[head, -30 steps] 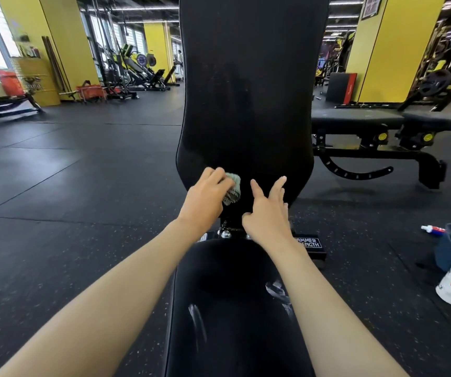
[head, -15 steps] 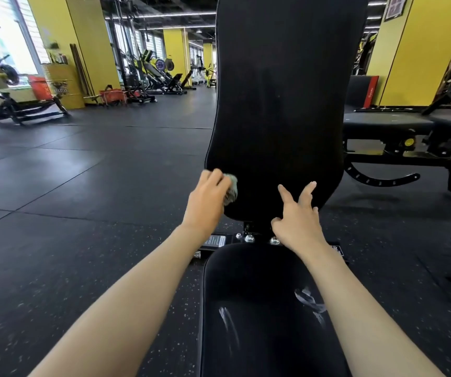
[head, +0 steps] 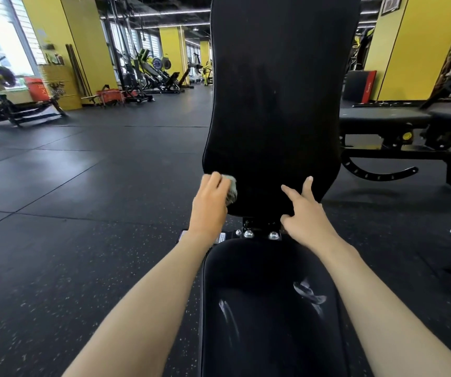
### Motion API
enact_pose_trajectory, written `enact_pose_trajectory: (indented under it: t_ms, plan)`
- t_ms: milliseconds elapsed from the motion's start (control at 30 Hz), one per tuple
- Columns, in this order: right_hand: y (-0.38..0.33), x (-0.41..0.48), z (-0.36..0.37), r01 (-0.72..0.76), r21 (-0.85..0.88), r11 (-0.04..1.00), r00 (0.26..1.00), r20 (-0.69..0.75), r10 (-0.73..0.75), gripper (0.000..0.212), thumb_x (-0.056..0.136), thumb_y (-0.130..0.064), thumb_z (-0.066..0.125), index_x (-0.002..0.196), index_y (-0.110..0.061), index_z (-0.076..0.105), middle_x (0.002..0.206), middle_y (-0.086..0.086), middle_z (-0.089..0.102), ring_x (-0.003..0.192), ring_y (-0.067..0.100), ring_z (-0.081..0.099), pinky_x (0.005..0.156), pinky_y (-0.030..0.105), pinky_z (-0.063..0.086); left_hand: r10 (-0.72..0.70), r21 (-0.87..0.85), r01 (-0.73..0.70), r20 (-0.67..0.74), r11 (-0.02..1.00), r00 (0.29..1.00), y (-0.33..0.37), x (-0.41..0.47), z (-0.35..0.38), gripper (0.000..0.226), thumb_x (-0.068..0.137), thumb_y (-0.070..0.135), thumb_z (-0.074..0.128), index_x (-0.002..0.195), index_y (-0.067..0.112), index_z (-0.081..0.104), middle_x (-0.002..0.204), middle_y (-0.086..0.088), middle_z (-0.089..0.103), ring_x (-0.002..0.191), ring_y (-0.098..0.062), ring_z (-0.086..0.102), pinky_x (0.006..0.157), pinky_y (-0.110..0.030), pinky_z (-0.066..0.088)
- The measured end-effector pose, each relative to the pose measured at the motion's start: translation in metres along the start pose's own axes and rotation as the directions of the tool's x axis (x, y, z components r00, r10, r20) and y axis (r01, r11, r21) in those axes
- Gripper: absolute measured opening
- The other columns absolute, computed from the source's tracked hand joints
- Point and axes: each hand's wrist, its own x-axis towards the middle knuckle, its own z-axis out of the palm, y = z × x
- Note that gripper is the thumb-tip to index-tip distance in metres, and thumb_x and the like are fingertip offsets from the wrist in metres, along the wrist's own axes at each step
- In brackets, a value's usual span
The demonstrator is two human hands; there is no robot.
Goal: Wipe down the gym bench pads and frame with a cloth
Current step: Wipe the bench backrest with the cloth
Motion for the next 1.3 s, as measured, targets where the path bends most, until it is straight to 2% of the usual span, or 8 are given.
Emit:
enact_pose_trajectory:
  t_ms: [167,333,467,633,700,933,1100,1300]
  plan:
    - [0.011,0.005,0.002,-0.006,0.048,0.999,1.0,-0.024,0.007,0.069,0.09,-0.004,0.051,0.151,-0.023,0.024,0.16,-0.002,-0.019,0.088,0.019,0.062,0.107,0.054,0.037,0.261,0.057,-0.299,0.351,0.953,0.899,-0.006,-0.011,-0.014,0.043,0.062,-0.02,0.062,0.099,0.002,0.059,0.098,-0.011,0.053,0.091,-0.022,0.041,0.049,-0.028,0.041]
    - [0.019,0.005,0.003,0.004,0.081,0.997,0.998,-0.062,0.001,0.069,0.088,0.0,0.051,0.151,-0.017,0.027,0.161,-0.004,-0.012,0.098,0.026,0.062,0.105,0.057,0.039,0.061,0.111,-0.063,0.021,0.992,0.998,0.0,0.007,-0.016,0.046,0.054,-0.024,0.06,0.094,0.001,0.059,0.095,-0.014,0.055,0.088,-0.026,0.042,0.048,-0.025,0.029]
    - [0.025,0.005,0.002,0.028,0.099,0.995,0.999,-0.038,-0.025,0.071,0.086,0.003,0.05,0.15,-0.019,0.028,0.16,-0.01,-0.013,0.093,0.016,0.061,0.095,0.046,0.041,0.143,0.179,-0.158,0.097,0.971,0.985,0.001,0.002,-0.006,0.052,0.052,-0.026,0.061,0.095,0.003,0.059,0.093,-0.01,0.055,0.083,-0.028,0.048,0.047,-0.023,0.025]
    - [0.035,-0.001,-0.005,0.114,0.114,0.987,0.989,-0.106,-0.102,0.06,0.087,0.009,0.043,0.142,-0.014,0.045,0.161,-0.005,0.011,0.096,0.001,0.056,0.088,0.025,0.04,0.456,0.231,-0.573,0.409,0.786,0.79,-0.003,0.009,-0.019,0.055,0.039,-0.016,0.078,0.087,0.009,0.065,0.082,-0.002,0.056,0.072,-0.018,0.053,0.047,-0.017,0.029]
    - [0.039,-0.003,-0.008,0.107,0.109,0.988,0.981,-0.17,-0.088,0.057,0.087,0.011,0.039,0.138,-0.012,0.049,0.158,0.004,0.025,0.136,0.017,0.039,0.106,0.036,0.04,0.559,0.162,-0.648,0.381,0.744,0.737,0.009,0.018,-0.017,0.05,0.043,-0.016,0.077,0.086,0.007,0.065,0.082,-0.005,0.058,0.07,-0.02,0.055,0.051,-0.021,0.043]
    - [0.059,-0.007,-0.018,-0.096,-0.051,0.994,0.974,-0.21,0.083,0.07,0.088,0.007,0.046,0.151,-0.014,0.024,0.161,0.012,0.009,0.149,0.025,0.007,0.119,0.05,0.012,0.86,0.147,-0.923,0.334,0.356,0.385,0.102,0.039,0.042,0.014,0.077,0.003,0.067,0.09,0.008,0.069,0.091,-0.003,0.063,0.087,-0.022,0.06,0.082,-0.034,0.05]
    - [0.064,-0.012,-0.012,-0.121,-0.27,0.955,0.992,-0.064,0.107,0.081,0.093,-0.003,0.045,0.154,-0.018,-0.006,0.161,0.006,-0.015,0.148,0.025,-0.012,0.115,0.055,-0.007,0.824,0.182,-0.904,0.372,0.388,0.428,0.079,0.045,0.035,0.026,0.064,0.007,0.08,0.089,0.012,0.073,0.09,0.001,0.065,0.089,-0.021,0.063,0.079,-0.03,0.051]
    - [0.064,-0.01,-0.013,-0.138,-0.215,0.967,0.99,0.011,0.143,0.066,0.095,-0.004,0.041,0.154,-0.012,0.011,0.161,0.011,-0.004,0.149,0.026,-0.006,0.115,0.055,-0.009,0.759,0.15,-0.874,0.441,0.463,0.478,0.038,0.031,0.006,0.02,0.073,-0.003,0.067,0.089,0.008,0.071,0.089,-0.004,0.063,0.084,-0.024,0.061,0.074,-0.035,0.054]
